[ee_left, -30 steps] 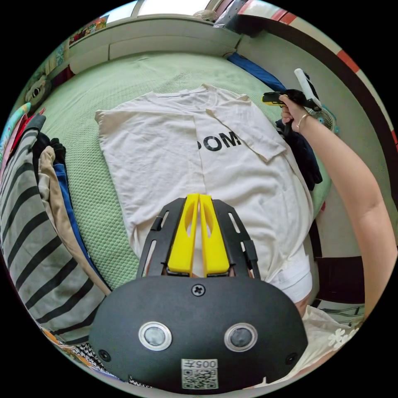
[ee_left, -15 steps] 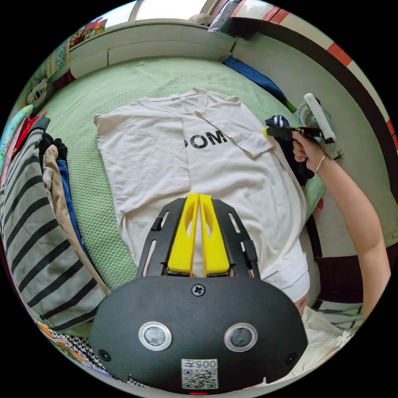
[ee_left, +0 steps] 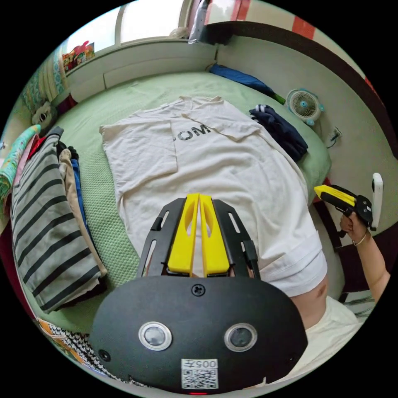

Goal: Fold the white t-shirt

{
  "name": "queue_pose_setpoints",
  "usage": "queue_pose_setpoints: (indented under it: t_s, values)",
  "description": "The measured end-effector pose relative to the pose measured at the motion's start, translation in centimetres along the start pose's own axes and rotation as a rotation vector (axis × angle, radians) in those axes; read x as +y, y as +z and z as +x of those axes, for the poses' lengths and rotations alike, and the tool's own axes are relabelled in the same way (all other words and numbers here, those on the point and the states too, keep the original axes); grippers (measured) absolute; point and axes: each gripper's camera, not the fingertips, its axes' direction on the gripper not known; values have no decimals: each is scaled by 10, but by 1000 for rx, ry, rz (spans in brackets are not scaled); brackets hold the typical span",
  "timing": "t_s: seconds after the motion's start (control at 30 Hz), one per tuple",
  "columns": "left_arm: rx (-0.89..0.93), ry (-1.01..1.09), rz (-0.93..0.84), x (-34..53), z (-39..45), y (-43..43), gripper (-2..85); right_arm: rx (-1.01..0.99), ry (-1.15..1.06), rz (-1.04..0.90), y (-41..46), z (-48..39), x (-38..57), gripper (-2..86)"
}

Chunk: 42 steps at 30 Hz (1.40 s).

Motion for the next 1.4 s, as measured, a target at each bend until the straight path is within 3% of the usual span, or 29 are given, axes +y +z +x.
queue_pose_setpoints:
  t_s: [0.2, 0.47, 0.77, 1.0, 1.23, 1.4]
  values:
    - [130, -47, 9, 33, 3, -27, 1, -108, 211, 146, -44, 19, 106, 39]
    - [34, -185, 83, 112, 18, -60, 79, -155, 285, 164, -45, 25, 163, 97]
    - [-21, -373, 22, 162, 3, -36, 126, -133, 184, 152, -33, 31, 125, 103]
    - [-56, -352, 15, 171, 18, -14, 115, -78, 187, 39, 18, 26, 97, 63]
    - [-57, -311, -31, 166, 29, -31, 16, -102, 92, 78, -3, 16, 101, -13]
    - [-121, -270, 98, 129, 22, -90, 10, -45, 65, 198, -52, 25, 58, -16]
